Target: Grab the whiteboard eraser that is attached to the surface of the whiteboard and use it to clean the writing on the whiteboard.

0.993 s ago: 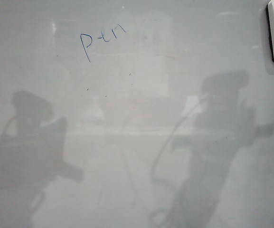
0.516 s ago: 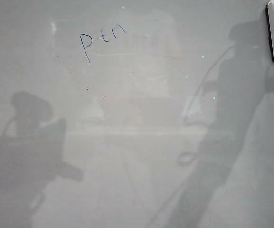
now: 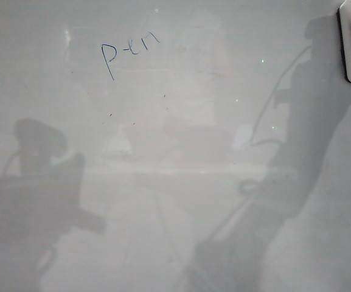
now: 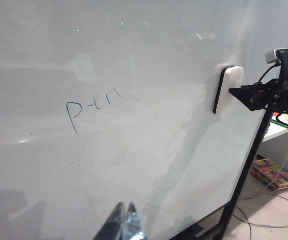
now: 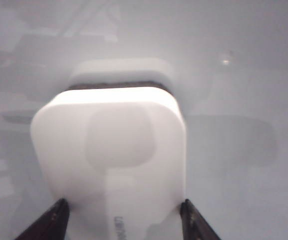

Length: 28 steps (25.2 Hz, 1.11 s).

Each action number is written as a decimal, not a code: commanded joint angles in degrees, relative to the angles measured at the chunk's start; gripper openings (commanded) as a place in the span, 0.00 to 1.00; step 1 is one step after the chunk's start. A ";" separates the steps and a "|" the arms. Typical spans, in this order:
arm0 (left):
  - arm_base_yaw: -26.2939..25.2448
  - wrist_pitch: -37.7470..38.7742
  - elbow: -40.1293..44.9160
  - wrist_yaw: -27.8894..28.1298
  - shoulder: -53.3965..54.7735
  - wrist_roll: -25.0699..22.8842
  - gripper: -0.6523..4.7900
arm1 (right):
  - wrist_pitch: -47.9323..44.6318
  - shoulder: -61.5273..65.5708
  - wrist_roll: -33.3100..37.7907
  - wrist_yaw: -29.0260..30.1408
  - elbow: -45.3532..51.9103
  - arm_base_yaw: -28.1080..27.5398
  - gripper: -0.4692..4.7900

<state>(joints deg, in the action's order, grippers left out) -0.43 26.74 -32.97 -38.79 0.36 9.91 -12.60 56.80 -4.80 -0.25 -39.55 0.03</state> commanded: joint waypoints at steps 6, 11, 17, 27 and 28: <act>0.02 -0.57 -0.26 0.46 0.04 -0.07 0.11 | -2.45 2.51 0.15 0.98 -0.28 5.49 0.78; 0.00 -0.59 -0.13 2.10 0.07 -0.46 0.11 | 3.69 -2.75 0.15 -7.87 -0.26 11.26 0.79; 0.00 -0.59 -0.13 4.26 0.07 -0.46 0.11 | 6.78 -3.93 0.28 -9.03 -0.33 11.80 0.79; 0.00 -0.59 -0.13 4.26 0.07 -0.46 0.11 | 13.38 -8.35 0.24 -23.63 3.34 23.65 0.79; 0.00 -0.61 -0.13 4.26 0.07 -0.46 0.11 | 12.90 -8.35 0.24 -24.41 4.11 24.41 0.79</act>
<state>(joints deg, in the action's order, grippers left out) -0.43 26.83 -32.95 -34.57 0.40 9.80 1.63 48.66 -4.78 -22.65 -35.66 24.01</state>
